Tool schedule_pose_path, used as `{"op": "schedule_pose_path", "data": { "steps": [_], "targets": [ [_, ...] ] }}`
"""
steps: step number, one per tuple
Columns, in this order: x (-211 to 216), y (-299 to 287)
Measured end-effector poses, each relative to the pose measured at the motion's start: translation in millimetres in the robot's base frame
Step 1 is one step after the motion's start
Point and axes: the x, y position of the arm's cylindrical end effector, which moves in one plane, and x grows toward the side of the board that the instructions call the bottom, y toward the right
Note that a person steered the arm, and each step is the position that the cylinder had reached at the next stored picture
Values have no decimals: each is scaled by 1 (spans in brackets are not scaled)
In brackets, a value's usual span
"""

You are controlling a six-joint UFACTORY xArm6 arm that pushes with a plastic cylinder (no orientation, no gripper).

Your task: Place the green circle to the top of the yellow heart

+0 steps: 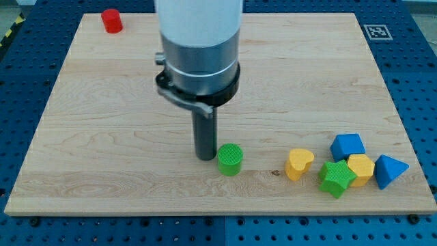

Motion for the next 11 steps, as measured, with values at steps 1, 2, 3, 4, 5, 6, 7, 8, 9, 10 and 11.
{"op": "schedule_pose_path", "data": {
  "steps": [1,2,3,4,5,6,7,8,9,10,11],
  "targets": [
    [16,-12],
    [16,-10],
    [16,17],
    [16,48],
    [16,71],
    [16,88],
    [16,92],
    [16,94],
    [6,108],
    [-1,129],
    [-1,127]
  ]
}}
